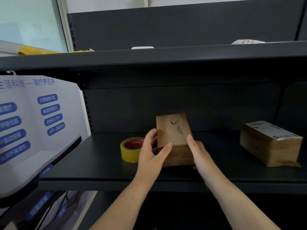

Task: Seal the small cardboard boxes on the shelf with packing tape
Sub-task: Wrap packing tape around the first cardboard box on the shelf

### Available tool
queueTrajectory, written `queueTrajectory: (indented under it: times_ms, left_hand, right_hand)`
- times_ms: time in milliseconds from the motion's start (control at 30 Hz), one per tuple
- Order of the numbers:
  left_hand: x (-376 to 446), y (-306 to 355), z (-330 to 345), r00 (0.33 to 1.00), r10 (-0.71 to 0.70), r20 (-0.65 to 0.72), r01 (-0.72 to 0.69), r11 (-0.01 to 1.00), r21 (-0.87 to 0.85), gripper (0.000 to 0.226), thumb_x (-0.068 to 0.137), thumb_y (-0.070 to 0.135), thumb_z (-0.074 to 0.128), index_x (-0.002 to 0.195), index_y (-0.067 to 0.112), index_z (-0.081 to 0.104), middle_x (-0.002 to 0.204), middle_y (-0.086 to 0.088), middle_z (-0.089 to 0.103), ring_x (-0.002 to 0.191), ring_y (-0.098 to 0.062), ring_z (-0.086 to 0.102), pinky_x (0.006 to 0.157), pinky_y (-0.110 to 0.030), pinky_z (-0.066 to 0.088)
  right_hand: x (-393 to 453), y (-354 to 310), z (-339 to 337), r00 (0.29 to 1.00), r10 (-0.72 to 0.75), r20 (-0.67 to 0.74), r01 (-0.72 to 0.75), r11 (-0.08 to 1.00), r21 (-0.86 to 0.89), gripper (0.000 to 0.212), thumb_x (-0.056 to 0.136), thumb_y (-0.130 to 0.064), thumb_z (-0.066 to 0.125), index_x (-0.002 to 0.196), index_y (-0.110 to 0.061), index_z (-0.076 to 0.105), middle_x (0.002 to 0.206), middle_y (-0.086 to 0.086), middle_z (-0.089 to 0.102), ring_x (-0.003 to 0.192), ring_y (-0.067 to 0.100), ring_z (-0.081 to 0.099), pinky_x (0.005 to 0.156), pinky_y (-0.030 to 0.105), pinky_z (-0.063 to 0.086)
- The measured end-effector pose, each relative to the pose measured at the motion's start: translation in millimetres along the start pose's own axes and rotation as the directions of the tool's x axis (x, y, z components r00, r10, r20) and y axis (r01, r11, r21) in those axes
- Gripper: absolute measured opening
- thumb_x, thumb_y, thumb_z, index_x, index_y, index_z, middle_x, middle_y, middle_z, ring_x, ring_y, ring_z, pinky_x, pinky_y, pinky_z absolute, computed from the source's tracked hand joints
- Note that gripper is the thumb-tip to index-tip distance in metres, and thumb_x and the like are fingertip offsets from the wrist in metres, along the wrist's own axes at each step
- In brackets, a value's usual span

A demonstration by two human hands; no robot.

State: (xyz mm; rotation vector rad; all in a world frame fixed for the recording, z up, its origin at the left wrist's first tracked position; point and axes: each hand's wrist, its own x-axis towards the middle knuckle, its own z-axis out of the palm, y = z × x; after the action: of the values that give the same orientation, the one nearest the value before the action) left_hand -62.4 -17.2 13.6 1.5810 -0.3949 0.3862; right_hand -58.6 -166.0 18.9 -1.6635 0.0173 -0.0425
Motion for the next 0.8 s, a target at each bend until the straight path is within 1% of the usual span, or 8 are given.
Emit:
queueTrajectory:
  times_ms: [67, 167, 400, 467, 533, 600, 667, 800]
  left_hand:
    - [0.9, -7.2, 5.1, 0.996, -0.090, 0.009, 0.090, 0.995, 0.048, 0.052, 0.085, 0.022, 0.062, 0.129, 0.032, 0.037, 0.124, 0.011, 0.050, 0.117, -0.011, 0.050, 0.095, -0.035, 0.050]
    - [1.1, -15.4, 9.0, 0.979, -0.203, 0.010, 0.202, 0.976, 0.085, 0.061, 0.090, 0.031, 0.054, 0.142, 0.021, 0.025, 0.132, 0.003, 0.044, 0.122, -0.015, 0.046, 0.102, -0.040, 0.044]
    - [7.5, -19.1, 1.3, 0.977, -0.198, 0.085, 0.187, 0.975, 0.118, 0.024, 0.095, 0.032, 0.044, 0.118, 0.039, 0.043, 0.102, 0.025, 0.049, 0.094, 0.011, 0.054, 0.069, -0.006, 0.046]
    - [10.5, -19.3, -7.9, 0.995, -0.100, 0.031, 0.090, 0.967, 0.239, 0.021, 0.096, 0.030, 0.042, 0.113, 0.039, 0.049, 0.110, 0.021, 0.054, 0.096, 0.017, 0.052, 0.076, -0.003, 0.042]
    - [18.3, -25.6, -21.7, 0.996, 0.086, -0.034, -0.049, 0.803, 0.594, 0.031, 0.095, 0.024, 0.044, 0.126, 0.024, 0.049, 0.124, 0.005, 0.056, 0.113, -0.002, 0.051, 0.096, -0.021, 0.042]
    - [27.4, -37.5, -36.1, 0.982, 0.190, 0.004, -0.092, 0.455, 0.886, 0.038, 0.091, 0.023, 0.048, 0.129, 0.019, 0.046, 0.130, -0.001, 0.055, 0.120, -0.018, 0.049, 0.104, -0.037, 0.036]
    - [34.5, -47.8, -46.9, 0.998, 0.068, 0.018, -0.032, 0.215, 0.976, 0.047, 0.087, 0.037, 0.049, 0.130, 0.018, 0.043, 0.133, -0.003, 0.051, 0.123, -0.022, 0.045, 0.106, -0.043, 0.028]
    - [42.8, -65.0, -59.1, 0.997, -0.081, -0.013, 0.015, 0.029, 0.999, 0.066, 0.082, 0.057, 0.047, 0.132, 0.015, 0.039, 0.138, -0.005, 0.046, 0.127, -0.026, 0.040, 0.107, -0.050, 0.021]
  right_hand:
    - [7.7, 5.4, -2.0, 0.995, 0.096, -0.012, -0.097, 0.990, -0.100, 0.088, 0.060, -0.084, 0.028, 0.128, -0.029, 0.039, 0.095, -0.015, 0.048, 0.083, 0.005, 0.047, 0.078, 0.028, 0.040]
    - [15.3, 14.1, -1.6, 0.982, 0.181, -0.048, -0.188, 0.951, -0.246, 0.095, 0.072, -0.081, 0.020, 0.142, -0.018, 0.029, 0.137, 0.005, 0.043, 0.122, 0.023, 0.043, 0.097, 0.036, 0.034]
    - [17.4, 19.4, -2.6, 0.984, 0.164, -0.076, -0.179, 0.932, -0.314, 0.081, 0.084, -0.072, 0.018, 0.141, -0.017, 0.032, 0.141, 0.007, 0.040, 0.126, 0.024, 0.040, 0.085, 0.031, 0.027]
    - [16.0, 20.9, -4.7, 0.988, 0.137, -0.074, -0.153, 0.940, -0.304, 0.079, 0.084, -0.072, 0.020, 0.140, -0.018, 0.033, 0.137, 0.006, 0.042, 0.123, 0.024, 0.042, 0.087, 0.033, 0.031]
    - [13.9, 22.0, -7.2, 0.995, 0.041, -0.090, -0.065, 0.957, -0.281, 0.076, 0.082, -0.072, 0.028, 0.138, -0.021, 0.033, 0.136, 0.003, 0.043, 0.126, 0.024, 0.039, 0.096, 0.037, 0.033]
    - [8.9, 19.6, -9.6, 0.983, -0.102, -0.153, 0.061, 0.965, -0.256, 0.074, 0.079, -0.071, 0.038, 0.137, -0.025, 0.035, 0.135, -0.002, 0.043, 0.128, 0.020, 0.037, 0.104, 0.039, 0.032]
    - [3.3, 15.5, -12.7, 0.946, -0.235, -0.224, 0.186, 0.958, -0.220, 0.065, 0.072, -0.071, 0.045, 0.126, -0.034, 0.042, 0.127, -0.007, 0.047, 0.121, 0.017, 0.043, 0.105, 0.043, 0.033]
    - [-4.4, 7.4, -15.3, 0.910, -0.324, -0.258, 0.269, 0.936, -0.226, 0.045, 0.070, -0.069, 0.050, 0.107, -0.045, 0.043, 0.114, 0.004, 0.054, 0.106, 0.016, 0.051, 0.102, 0.048, 0.035]
